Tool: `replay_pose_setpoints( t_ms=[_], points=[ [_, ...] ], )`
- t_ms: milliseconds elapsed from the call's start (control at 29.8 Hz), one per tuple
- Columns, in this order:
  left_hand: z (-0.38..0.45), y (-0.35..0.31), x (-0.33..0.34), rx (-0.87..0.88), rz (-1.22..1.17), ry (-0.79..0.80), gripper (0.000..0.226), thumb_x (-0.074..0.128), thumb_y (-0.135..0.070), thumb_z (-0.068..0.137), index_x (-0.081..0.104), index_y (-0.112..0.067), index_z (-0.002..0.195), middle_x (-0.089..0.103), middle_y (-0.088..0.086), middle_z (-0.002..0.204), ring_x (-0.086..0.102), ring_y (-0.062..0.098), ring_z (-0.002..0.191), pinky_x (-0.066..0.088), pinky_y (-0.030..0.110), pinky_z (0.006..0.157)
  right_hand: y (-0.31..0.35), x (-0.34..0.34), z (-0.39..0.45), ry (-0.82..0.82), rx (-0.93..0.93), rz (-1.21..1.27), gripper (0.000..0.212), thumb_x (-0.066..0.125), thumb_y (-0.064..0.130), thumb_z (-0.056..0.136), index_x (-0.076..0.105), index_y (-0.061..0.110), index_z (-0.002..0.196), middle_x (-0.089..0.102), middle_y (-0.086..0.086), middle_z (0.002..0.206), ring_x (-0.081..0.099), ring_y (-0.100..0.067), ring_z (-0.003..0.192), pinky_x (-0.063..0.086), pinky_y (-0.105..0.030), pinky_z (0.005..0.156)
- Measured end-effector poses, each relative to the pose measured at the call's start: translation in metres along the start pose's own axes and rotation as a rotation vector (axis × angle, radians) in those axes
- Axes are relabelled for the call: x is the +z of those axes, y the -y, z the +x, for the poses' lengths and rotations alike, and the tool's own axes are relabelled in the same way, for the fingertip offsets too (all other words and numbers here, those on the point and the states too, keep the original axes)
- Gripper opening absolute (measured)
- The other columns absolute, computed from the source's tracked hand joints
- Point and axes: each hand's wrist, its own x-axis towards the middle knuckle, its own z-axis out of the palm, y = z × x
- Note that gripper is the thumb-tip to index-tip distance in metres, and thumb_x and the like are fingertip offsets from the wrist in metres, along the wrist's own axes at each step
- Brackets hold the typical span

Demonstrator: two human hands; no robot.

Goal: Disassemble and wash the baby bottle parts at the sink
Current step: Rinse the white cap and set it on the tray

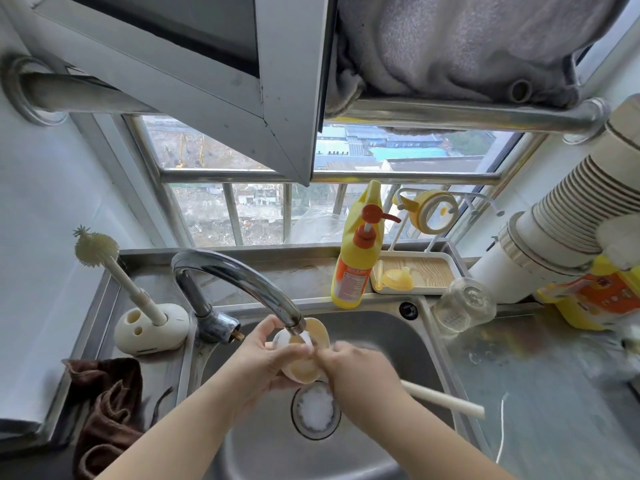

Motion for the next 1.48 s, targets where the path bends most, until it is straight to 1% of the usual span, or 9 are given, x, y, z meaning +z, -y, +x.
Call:
replay_pose_setpoints(
  t_ms=[168, 336, 470, 604, 739, 940, 1142, 1343, 1478],
  points=[
    [0.000, 0.005, 0.000, 0.050, 0.007, -0.061, 0.054, 0.084, -0.013, 0.059, 0.053, -0.015, 0.104, 0.068, 0.014, 0.083, 0.067, 0.022, 0.067, 0.055, 0.032, 0.053, 0.005, 0.009, -0.003, 0.169, 0.138, 0.772, 0.023, 0.041, 0.022, 0.097, 0.062, 0.029, 0.105, 0.053, 0.010, 0.076, 0.046, 0.001, 0.061, 0.038, -0.015, 0.060],
    [0.004, 0.004, -0.001, 0.031, 0.032, -0.082, 0.067, 0.082, -0.028, 0.041, 0.055, -0.014, 0.101, 0.068, 0.016, 0.095, 0.067, 0.023, 0.076, 0.056, 0.037, 0.059, -0.016, 0.013, -0.002, -0.080, -0.055, -0.038, 0.054, 0.079, 0.022, 0.060, 0.066, 0.038, 0.109, 0.058, 0.004, 0.067, 0.059, -0.016, 0.055, 0.032, -0.024, 0.044],
    [0.006, 0.004, 0.000, 0.054, 0.035, -0.044, 0.044, 0.074, -0.018, 0.055, 0.059, -0.020, 0.096, 0.070, 0.006, 0.085, 0.068, 0.019, 0.073, 0.055, 0.033, 0.057, -0.014, 0.011, -0.001, -0.147, -0.035, -0.122, 0.080, 0.083, 0.014, 0.040, 0.065, 0.032, 0.116, 0.051, 0.004, 0.057, 0.052, -0.016, 0.044, 0.029, -0.023, 0.036],
    [0.006, 0.012, -0.001, 0.130, 0.034, -0.046, 0.063, 0.084, -0.027, 0.043, 0.056, -0.019, 0.099, 0.069, 0.013, 0.087, 0.067, 0.022, 0.070, 0.055, 0.033, 0.059, -0.003, 0.013, -0.003, 0.153, 0.133, 0.441, 0.037, 0.042, 0.022, 0.095, 0.049, 0.034, 0.128, 0.060, 0.000, 0.090, 0.056, -0.021, 0.080, 0.038, -0.027, 0.063],
    [0.004, 0.019, -0.004, 0.204, 0.054, -0.011, 0.094, 0.093, -0.045, 0.034, 0.050, -0.014, 0.112, 0.072, 0.008, 0.094, 0.069, 0.022, 0.081, 0.055, 0.027, 0.066, -0.001, 0.012, 0.003, 0.186, 0.351, 1.020, 0.022, 0.042, 0.023, 0.098, 0.061, 0.015, 0.104, 0.045, 0.007, 0.060, 0.039, -0.007, 0.051, 0.032, -0.019, 0.047],
    [0.001, 0.013, -0.006, 0.187, 0.233, 0.028, 0.063, 0.087, -0.026, 0.049, 0.051, -0.020, 0.101, 0.070, -0.011, 0.082, 0.068, 0.010, 0.072, 0.052, 0.022, 0.062, 0.006, 0.004, 0.001, 0.184, 0.385, 1.260, 0.023, 0.040, 0.022, 0.099, 0.063, 0.018, 0.098, 0.041, 0.002, 0.057, 0.031, -0.008, 0.045, 0.025, -0.022, 0.043],
    [0.006, -0.002, -0.008, -0.010, -0.021, 0.049, 0.082, 0.081, -0.028, 0.044, 0.042, -0.021, 0.116, 0.061, 0.018, 0.113, 0.067, 0.029, 0.086, 0.056, 0.042, 0.067, 0.007, 0.011, -0.002, 0.146, 0.338, 1.056, 0.025, 0.044, 0.010, 0.093, 0.059, 0.022, 0.076, 0.047, 0.010, 0.057, 0.038, -0.004, 0.049, 0.033, -0.024, 0.055],
    [0.001, -0.004, 0.002, -0.042, 0.111, -0.070, 0.027, 0.068, -0.026, 0.054, 0.062, -0.017, 0.079, 0.065, 0.005, 0.076, 0.065, 0.018, 0.063, 0.054, 0.033, 0.055, -0.010, 0.014, -0.008, -0.065, -0.051, 0.017, 0.059, 0.080, 0.026, 0.059, 0.063, 0.043, 0.112, 0.056, 0.006, 0.063, 0.056, -0.014, 0.053, 0.033, -0.023, 0.043],
    [0.001, -0.001, 0.006, -0.034, 0.136, -0.095, 0.015, 0.068, -0.028, 0.061, 0.064, -0.018, 0.071, 0.067, 0.006, 0.072, 0.067, 0.020, 0.064, 0.054, 0.031, 0.055, -0.012, 0.012, -0.006, -0.124, -0.007, -0.096, 0.075, 0.084, 0.015, 0.042, 0.066, 0.035, 0.112, 0.052, 0.005, 0.058, 0.054, -0.015, 0.047, 0.034, -0.023, 0.036]
  ],
)
